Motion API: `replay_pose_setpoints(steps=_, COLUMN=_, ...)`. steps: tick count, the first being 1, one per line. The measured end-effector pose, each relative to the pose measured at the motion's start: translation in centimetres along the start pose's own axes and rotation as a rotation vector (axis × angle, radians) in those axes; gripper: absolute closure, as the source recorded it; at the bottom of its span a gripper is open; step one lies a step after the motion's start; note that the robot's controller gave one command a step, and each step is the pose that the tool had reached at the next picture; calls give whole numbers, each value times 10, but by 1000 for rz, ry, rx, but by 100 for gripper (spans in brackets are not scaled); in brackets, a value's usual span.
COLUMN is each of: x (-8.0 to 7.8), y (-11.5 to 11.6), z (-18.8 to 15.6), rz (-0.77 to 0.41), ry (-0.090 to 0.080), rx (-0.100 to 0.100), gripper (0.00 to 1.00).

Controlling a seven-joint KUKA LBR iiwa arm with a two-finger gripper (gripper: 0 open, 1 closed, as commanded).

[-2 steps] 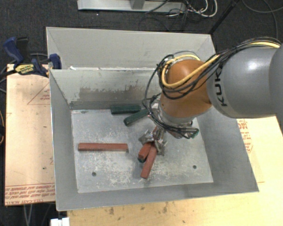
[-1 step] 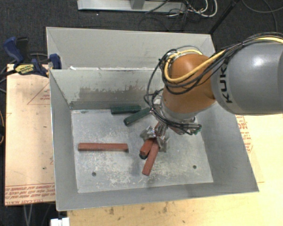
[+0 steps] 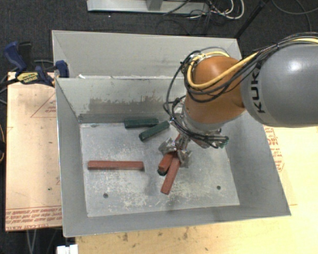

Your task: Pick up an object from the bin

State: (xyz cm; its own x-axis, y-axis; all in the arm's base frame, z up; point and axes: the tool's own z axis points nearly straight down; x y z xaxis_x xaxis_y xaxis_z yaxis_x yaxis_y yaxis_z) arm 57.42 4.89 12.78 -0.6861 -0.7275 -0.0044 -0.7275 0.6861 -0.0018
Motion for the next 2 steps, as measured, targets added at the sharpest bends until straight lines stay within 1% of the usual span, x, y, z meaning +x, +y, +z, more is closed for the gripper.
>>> replay_pose_setpoints(steps=2, x=0, y=0, z=-10, rz=1, ry=0, rx=0, gripper=100)
